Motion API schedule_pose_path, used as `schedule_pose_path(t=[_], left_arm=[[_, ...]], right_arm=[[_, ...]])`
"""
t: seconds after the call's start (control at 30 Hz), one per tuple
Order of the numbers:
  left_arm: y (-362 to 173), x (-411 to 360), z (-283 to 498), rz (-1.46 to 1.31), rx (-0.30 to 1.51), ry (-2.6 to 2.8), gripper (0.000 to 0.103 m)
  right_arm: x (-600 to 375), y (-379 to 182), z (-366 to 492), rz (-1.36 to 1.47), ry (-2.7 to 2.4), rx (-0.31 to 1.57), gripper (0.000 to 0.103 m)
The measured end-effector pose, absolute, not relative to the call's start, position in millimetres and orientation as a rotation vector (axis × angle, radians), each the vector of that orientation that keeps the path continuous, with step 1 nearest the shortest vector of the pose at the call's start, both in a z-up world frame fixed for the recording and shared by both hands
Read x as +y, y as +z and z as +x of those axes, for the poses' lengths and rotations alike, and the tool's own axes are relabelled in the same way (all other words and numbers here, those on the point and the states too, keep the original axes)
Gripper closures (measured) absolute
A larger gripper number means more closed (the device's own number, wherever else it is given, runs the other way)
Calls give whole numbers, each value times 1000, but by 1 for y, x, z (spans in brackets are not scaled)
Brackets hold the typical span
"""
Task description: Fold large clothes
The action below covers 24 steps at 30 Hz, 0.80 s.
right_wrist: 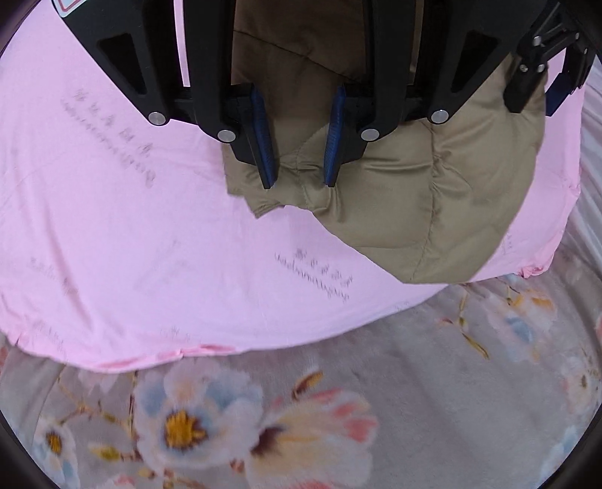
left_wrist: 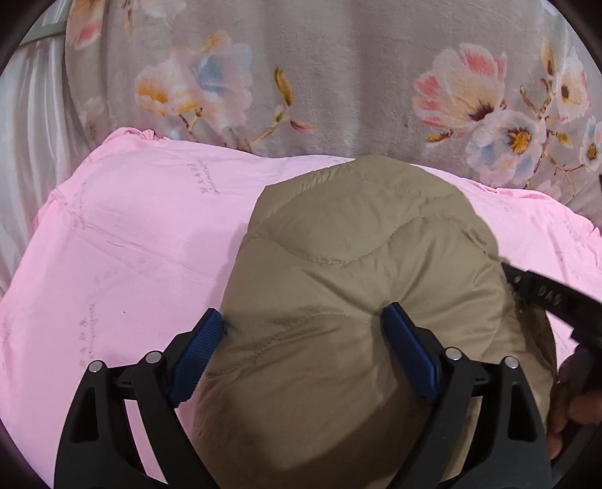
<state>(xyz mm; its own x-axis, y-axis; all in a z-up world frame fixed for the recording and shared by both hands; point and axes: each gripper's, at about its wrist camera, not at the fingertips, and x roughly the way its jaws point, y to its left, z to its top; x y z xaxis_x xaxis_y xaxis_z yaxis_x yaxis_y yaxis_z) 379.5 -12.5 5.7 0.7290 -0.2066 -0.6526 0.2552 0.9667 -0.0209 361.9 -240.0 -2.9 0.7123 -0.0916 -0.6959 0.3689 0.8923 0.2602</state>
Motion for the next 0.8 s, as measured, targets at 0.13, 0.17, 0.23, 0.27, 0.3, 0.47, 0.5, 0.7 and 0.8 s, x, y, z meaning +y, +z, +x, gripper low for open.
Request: schedule_pose_path(t=[0.13,0.17,0.23,0.27,0.3,0.47,0.5,0.7,0.8], left_arm=[[-2,-14,381,57,693,-261,13],[-3,-16,381,63,686,-259,12],[-5,-19,381,76,672,-256,12],[-6,-20,381,81,669,-253,12],[-6,-21,381,88,667,-249,12],[-5,-24,377,123,667,-233,12],[-4,-24,374,135,670,-232,12],[7,-12,343,151,703,-214,12],[9,-10,322,179,704,-204,12]], right_arm=[[-240,-10,361,406,-255,732,77],[-241,-11,361,409,-253,730,77],[-241,-14,361,412,-253,724,77],[-242,-15,362,412,-254,724,77],[-242,-15,362,413,-254,727,77],[-234,-3,354,333,-293,751,77],[-230,5,342,313,-297,735,77],[-205,31,262,267,-210,681,74],[-191,18,231,210,-204,724,72]])
